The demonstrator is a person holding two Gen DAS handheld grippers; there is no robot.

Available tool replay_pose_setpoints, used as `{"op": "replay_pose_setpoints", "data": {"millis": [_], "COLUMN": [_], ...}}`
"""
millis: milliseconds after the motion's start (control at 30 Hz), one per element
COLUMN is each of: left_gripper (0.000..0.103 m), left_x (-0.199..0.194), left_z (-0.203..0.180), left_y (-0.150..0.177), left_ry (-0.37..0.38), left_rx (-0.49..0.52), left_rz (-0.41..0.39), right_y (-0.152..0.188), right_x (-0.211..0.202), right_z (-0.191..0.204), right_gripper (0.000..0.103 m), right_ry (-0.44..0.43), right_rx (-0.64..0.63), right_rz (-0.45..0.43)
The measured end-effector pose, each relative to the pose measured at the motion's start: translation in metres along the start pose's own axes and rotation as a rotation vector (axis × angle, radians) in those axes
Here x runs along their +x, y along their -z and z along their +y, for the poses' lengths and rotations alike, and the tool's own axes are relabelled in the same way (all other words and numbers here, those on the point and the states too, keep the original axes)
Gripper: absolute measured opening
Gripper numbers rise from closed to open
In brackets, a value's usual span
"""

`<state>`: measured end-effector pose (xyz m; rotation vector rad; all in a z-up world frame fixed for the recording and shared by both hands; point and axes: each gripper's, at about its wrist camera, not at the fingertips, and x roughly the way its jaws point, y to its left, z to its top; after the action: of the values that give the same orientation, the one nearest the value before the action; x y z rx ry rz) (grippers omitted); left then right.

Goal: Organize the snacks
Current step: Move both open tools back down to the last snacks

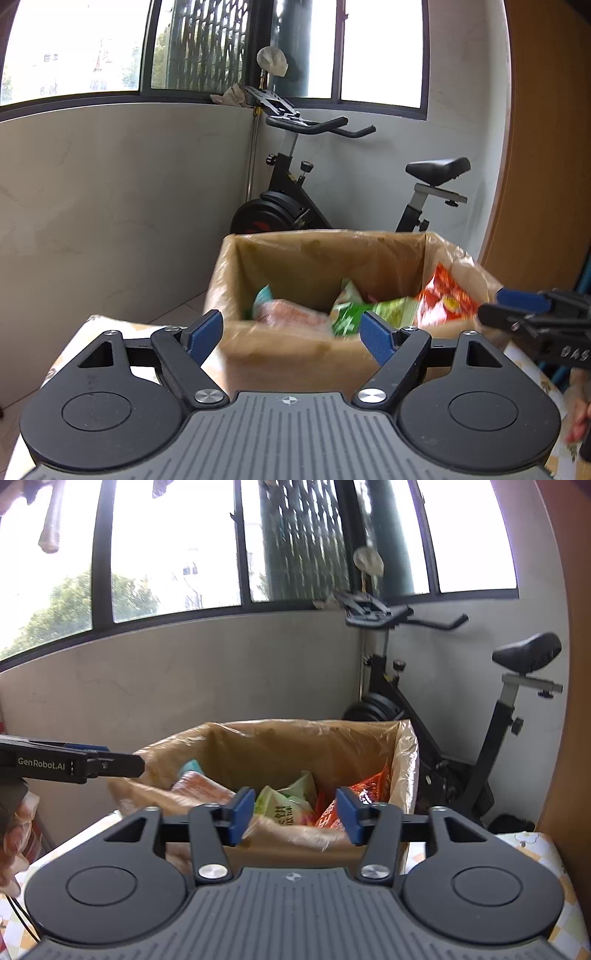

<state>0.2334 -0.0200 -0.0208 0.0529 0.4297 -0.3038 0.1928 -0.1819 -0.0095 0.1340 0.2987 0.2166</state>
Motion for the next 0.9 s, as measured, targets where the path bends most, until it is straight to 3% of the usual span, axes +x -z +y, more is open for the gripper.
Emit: {"op": "replay_pose_setpoints", "data": {"millis": [200, 367, 567, 900], "left_gripper": [0.083, 0.083, 0.083, 0.083], "left_x": [-0.021, -0.021, -0.013, -0.009], "left_z": [0.018, 0.032, 0.042, 0.047], "left_y": [0.032, 0.067, 0.098, 0.118], "left_ry": [-0.015, -0.043, -0.055, -0.079], "left_rx": [-0.014, -0.072, -0.154, -0.184], "left_rz": [0.024, 0.084, 0.147, 0.17], "right_y": [0.022, 0.048, 0.09, 0.144], "right_x": [-0.033, -0.042, -0.03, 0.026], "right_z": [0.007, 0.012, 0.023, 0.07], "right_gripper": [0.057, 0.057, 0.057, 0.07], "right_ry": [-0.003, 0.008, -0.011, -0.125], "right_rx": [0.004, 0.023, 0.054, -0.003], "right_rz": [-0.024, 0.015, 0.152, 0.402]}}
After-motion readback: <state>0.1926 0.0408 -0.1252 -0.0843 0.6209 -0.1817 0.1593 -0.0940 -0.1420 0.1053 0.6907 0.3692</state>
